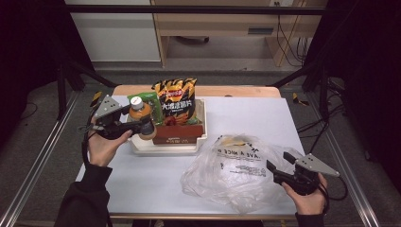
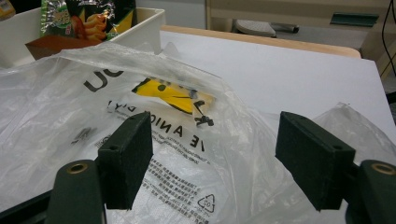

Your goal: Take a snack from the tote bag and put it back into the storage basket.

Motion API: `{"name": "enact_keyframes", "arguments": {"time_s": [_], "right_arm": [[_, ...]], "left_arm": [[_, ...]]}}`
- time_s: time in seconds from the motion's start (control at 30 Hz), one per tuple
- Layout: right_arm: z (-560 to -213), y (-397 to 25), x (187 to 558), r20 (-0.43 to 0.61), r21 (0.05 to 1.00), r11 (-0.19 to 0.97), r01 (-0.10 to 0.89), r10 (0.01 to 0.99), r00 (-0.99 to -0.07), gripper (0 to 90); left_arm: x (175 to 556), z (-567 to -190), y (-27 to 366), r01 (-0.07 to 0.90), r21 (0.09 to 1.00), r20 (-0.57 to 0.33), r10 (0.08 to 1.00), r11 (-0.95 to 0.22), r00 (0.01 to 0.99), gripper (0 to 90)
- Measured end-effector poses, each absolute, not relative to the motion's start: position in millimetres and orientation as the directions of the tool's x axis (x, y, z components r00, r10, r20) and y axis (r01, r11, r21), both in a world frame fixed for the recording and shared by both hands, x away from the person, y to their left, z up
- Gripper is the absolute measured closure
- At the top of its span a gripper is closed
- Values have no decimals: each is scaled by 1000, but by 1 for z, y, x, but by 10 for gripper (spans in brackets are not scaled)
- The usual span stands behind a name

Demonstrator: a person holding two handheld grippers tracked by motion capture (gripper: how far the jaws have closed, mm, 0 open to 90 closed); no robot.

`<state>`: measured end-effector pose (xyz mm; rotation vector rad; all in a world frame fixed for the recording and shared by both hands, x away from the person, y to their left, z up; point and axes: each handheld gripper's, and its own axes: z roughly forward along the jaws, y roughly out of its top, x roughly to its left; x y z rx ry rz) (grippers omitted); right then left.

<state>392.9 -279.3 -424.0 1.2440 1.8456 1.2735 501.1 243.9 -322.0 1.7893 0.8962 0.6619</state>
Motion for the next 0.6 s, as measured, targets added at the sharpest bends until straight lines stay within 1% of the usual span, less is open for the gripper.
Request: {"name": "enact_keyframes", "arguments": {"time_s": [0.2,0.6], "right_arm": [[-425,-280,393,53,920,113,375,913,-405,275],[-426,-279,394,48,919,119,377,913,-405,275]], "left_arm": [[511,-328,252,286,927,39,820,-243,571,301],[519,-344,273,309,922,40,851,-233,523,301]]}}
